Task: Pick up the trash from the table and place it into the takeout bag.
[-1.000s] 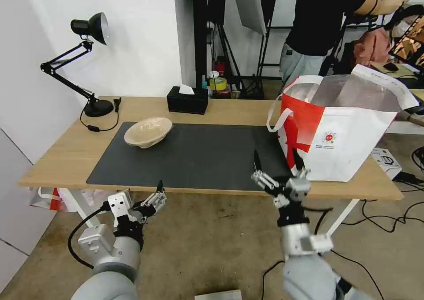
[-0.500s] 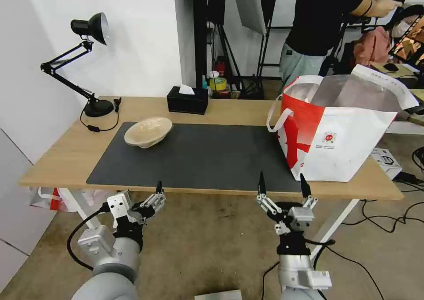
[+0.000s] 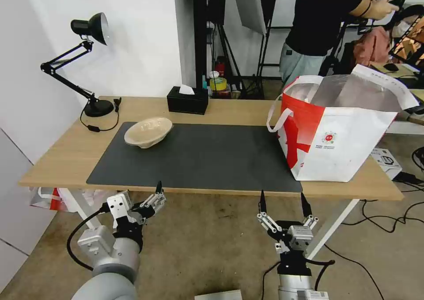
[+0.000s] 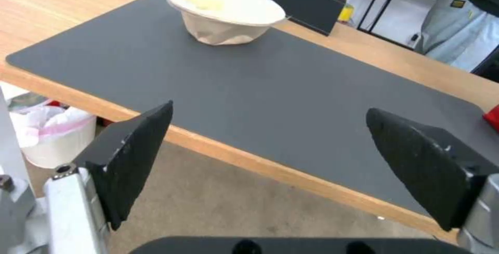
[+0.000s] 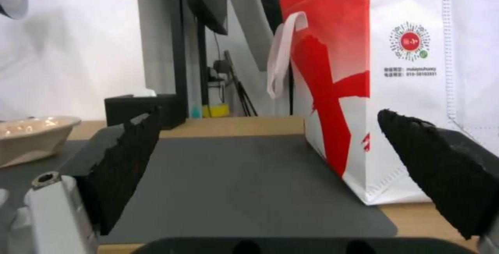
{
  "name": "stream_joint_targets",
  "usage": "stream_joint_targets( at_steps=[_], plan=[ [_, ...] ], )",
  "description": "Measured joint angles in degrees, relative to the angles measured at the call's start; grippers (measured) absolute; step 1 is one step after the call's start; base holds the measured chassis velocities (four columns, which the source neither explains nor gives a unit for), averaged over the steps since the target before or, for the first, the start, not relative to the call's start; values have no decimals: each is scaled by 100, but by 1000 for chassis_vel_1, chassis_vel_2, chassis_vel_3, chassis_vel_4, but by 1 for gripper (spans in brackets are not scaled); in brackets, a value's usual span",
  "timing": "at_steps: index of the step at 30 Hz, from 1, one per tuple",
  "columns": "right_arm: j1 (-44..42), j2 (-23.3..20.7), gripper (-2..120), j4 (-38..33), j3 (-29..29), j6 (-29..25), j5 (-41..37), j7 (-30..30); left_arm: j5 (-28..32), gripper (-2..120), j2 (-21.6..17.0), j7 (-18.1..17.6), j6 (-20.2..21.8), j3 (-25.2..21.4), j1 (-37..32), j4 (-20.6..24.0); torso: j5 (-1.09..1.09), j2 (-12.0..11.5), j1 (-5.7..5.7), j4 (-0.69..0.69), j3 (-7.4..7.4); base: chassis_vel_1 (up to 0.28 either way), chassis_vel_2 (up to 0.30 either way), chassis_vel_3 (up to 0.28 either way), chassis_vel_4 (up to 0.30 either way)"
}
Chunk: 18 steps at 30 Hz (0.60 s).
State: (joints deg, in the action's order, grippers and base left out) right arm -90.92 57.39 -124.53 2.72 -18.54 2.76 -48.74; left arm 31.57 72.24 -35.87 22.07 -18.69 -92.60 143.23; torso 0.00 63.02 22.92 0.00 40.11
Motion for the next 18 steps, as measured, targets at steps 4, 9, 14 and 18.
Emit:
stream_joint_targets(
  at_steps=[4,9,14,18],
  plan=[
    [-33,-30,100,-29,20,57,-64,-21,-1,100,3,-1,-2,-4,11,0,0,0,0,0,0,0,0,0,0],
    [-54,-27,100,-18,30,67,-72,-22,4,100,8,-3,-2,-1,26,0,0,0,0,0,0,0,0,0,0],
    [-85,-19,100,13,66,67,-85,-18,14,100,6,-5,-3,2,35,0,0,0,0,0,0,0,0,0,0],
    [-114,-27,100,7,98,68,-102,-13,20,100,6,-7,-3,5,34,0,0,0,0,0,0,0,0,0,0]
  ],
)
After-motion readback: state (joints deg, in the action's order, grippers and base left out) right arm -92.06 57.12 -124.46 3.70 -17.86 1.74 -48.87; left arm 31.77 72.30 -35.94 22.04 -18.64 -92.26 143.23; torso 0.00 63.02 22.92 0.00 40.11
